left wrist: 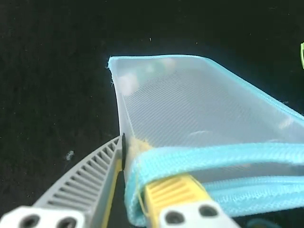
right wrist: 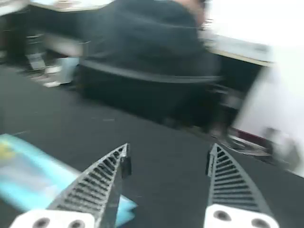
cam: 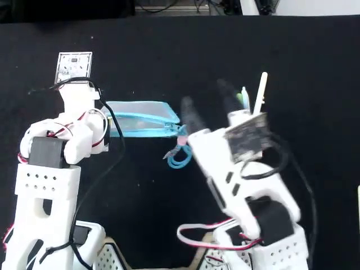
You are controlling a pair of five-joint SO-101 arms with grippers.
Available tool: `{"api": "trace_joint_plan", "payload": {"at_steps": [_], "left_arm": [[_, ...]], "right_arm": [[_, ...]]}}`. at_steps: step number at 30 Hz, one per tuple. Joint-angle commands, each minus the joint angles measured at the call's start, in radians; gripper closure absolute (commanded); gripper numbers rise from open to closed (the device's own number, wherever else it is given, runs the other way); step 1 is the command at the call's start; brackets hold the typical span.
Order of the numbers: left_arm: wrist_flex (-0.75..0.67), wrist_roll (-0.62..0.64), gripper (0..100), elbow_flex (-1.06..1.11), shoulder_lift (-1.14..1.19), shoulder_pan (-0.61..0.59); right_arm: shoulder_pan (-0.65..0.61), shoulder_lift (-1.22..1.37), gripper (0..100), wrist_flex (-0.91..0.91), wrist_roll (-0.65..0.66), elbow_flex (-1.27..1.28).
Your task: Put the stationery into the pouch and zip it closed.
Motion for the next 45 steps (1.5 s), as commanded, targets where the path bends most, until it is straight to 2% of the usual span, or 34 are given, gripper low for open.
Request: {"api": "trace_joint_plan", "payload": {"at_steps": [1,6,9,17,22,27,33,36,42,45], "left_arm": [[-0.02,0.012,97,-0.005,-0.003,0.012],[-0.02,0.014,97,-0.004,-0.003,0.012],[-0.02,0.015,97,-0.004,-0.003,0.012],[-0.021,0.017,97,0.008,-0.003,0.012],[-0.081,0.014,97,0.056,-0.008,0.012],[-0.083,0.017,97,0.059,-0.006,0.013],[-0.08,0.015,97,0.059,-0.012,0.013],[-0.077,0.015,97,0.059,-0.012,0.013],[-0.075,0.014,97,0.061,-0.014,0.013],[-0.075,0.014,97,0.061,-0.012,0.013]], "right_arm": [[0.201,0.17,75.2,0.068,-0.075,-0.116],[0.387,0.564,75.2,0.103,-0.226,-0.176],[0.443,0.796,75.2,0.1,-0.298,-0.231],[0.433,1.317,75.2,0.043,-0.296,-0.498],[0.43,1.552,75.2,0.058,-0.207,-0.668],[0.427,1.699,75.2,0.087,-0.19,-0.851],[0.382,1.828,75.2,0.087,-0.068,-0.932],[0.354,1.848,75.4,0.087,-0.034,-0.941],[0.351,1.844,85.3,0.115,-0.02,-0.944],[0.354,1.825,83.7,0.124,-0.026,-0.94]]}}
